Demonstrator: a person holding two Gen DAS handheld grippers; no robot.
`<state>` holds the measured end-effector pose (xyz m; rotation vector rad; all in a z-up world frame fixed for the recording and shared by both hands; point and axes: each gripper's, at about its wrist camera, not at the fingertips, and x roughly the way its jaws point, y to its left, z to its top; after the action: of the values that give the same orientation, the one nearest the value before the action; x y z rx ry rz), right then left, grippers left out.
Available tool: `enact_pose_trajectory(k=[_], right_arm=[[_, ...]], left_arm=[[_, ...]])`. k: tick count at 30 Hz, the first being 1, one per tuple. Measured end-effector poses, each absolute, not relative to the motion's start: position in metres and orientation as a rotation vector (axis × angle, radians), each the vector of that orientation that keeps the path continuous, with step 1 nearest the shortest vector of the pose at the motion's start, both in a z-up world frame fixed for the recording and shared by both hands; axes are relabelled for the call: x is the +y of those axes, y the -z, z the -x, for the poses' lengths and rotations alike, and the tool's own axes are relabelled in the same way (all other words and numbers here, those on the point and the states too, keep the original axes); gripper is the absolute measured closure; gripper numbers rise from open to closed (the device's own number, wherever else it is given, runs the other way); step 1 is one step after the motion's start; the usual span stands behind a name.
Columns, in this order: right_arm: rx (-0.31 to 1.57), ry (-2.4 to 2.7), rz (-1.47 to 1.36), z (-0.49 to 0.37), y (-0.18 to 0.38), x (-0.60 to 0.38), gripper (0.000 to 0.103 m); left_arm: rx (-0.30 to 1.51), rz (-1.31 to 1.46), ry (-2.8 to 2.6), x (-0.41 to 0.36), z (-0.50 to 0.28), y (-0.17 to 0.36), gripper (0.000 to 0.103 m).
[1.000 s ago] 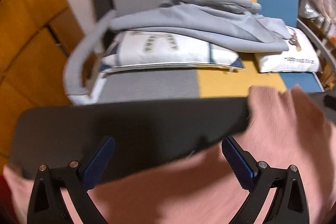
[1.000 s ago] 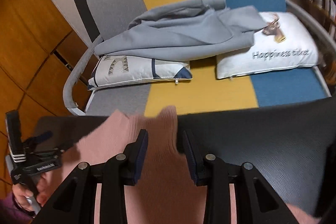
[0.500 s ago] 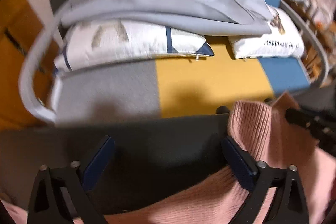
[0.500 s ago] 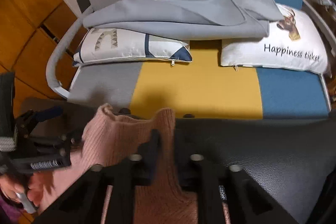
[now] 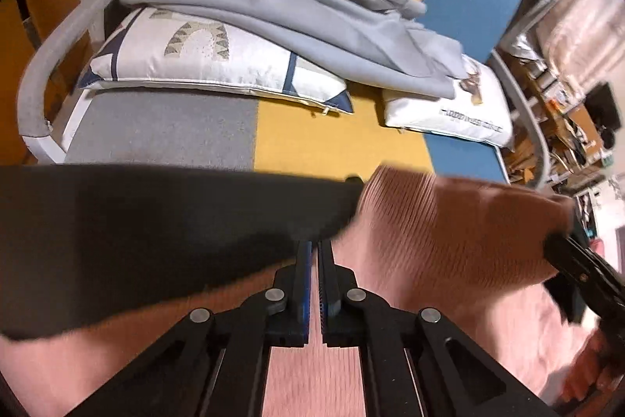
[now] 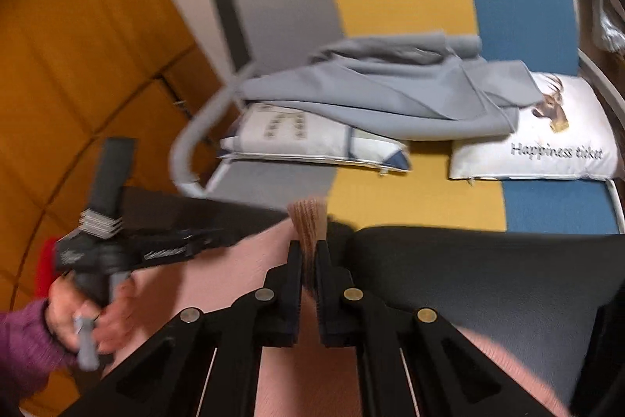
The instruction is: Fold clothes
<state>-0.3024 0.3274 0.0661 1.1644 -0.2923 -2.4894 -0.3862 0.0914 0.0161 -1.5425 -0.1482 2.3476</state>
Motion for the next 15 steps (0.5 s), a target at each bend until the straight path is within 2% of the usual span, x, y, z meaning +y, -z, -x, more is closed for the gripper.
enact_pose_trajectory(k=[4, 6, 8, 9, 12, 13, 15], right_arm=[[-0.242, 2.428, -1.139, 0.235, -0.057, 0.315, 0.099], [-0.227, 2.409, -1.184, 0.203, -0.037, 0.310, 0.099], [-0.260, 2.406, -1.271, 0.187, -0.011, 0.313, 0.099], [-0.284, 2.405, -1.322, 0.181, 0.002, 0.316, 0.098], [-0.408, 2.407, -1.371, 0.168, 0.017, 0.330, 0.093], [-0.465, 2.412, -1.366, 0.163, 0.017, 0.336, 0.083], [-0.557, 2.432, -1.374, 0.156, 0.014, 0.345, 0.076]], left_arm=[[-0.084, 1.473, -2.366, 0.076, 0.339, -0.018, 0.092], [-0.084, 1.461, -2.378, 0.067, 0.314, -0.014, 0.076], [-0.123, 1.462, -2.382, 0.058, 0.298, -0.009, 0.050], [-0.160, 1.473, -2.376, 0.053, 0.292, -0.006, 0.046], [-0.301, 1.519, -2.340, 0.036, 0.278, -0.001, 0.043], [-0.358, 1.537, -2.318, 0.030, 0.275, 0.000, 0.042], [-0.457, 1.554, -2.294, 0.022, 0.271, -0.002, 0.038]])
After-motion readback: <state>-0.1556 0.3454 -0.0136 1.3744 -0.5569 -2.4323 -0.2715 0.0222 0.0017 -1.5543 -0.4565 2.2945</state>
